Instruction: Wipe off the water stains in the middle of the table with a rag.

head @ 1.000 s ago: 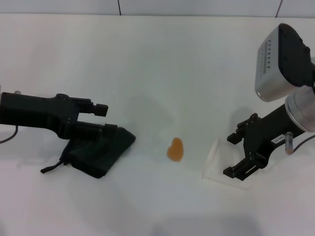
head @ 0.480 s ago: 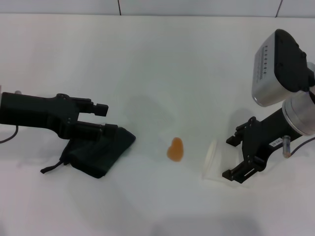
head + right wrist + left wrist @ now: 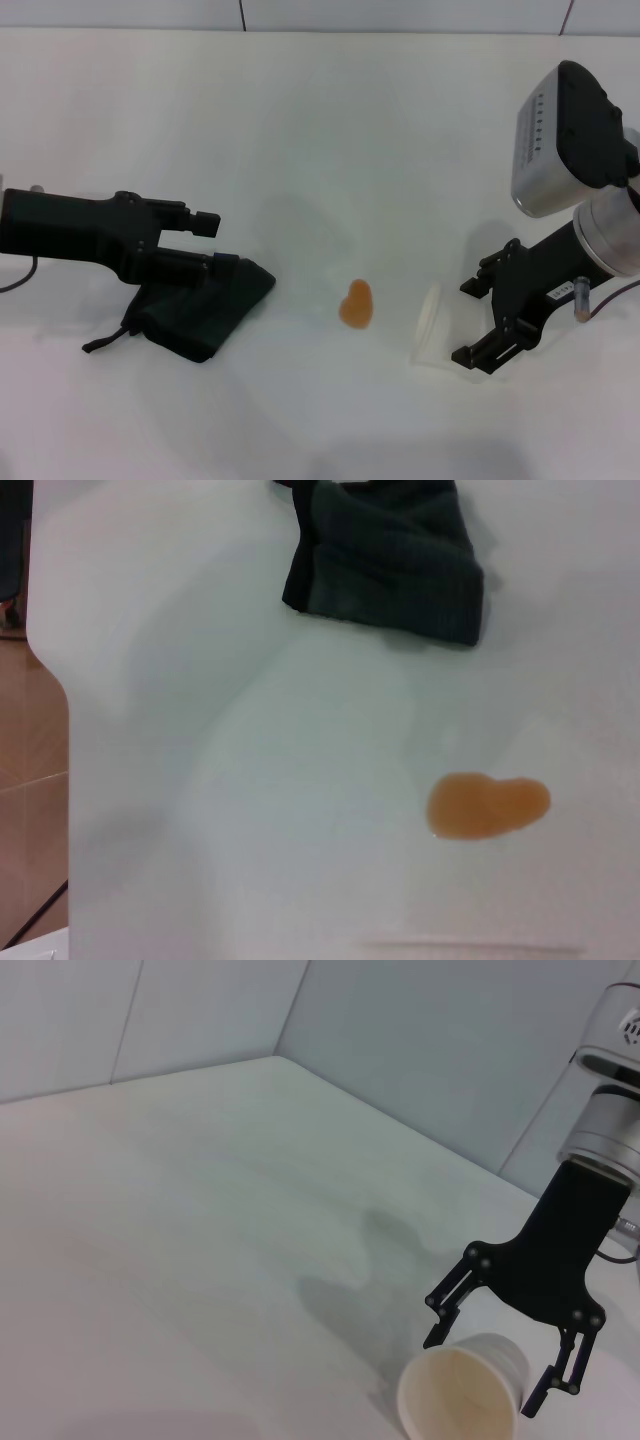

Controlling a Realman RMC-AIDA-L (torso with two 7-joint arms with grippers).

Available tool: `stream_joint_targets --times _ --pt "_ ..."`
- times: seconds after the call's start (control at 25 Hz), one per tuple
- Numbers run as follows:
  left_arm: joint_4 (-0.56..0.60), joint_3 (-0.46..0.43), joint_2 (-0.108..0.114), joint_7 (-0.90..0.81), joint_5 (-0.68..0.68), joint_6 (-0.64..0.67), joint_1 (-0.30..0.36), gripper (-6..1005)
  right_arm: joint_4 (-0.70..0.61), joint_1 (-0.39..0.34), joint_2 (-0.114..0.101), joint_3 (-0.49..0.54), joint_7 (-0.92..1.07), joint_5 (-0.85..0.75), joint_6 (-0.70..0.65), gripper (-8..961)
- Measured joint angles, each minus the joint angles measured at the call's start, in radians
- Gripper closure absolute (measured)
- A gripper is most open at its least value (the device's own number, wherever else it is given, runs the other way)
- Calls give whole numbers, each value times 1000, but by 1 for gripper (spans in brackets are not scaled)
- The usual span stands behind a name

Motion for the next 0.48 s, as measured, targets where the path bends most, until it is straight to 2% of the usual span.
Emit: stream_joint_targets --times 0.48 --pt "-2 0 -1 3 0 0 2 212 10 -1 2 -13 0 0 1 112"
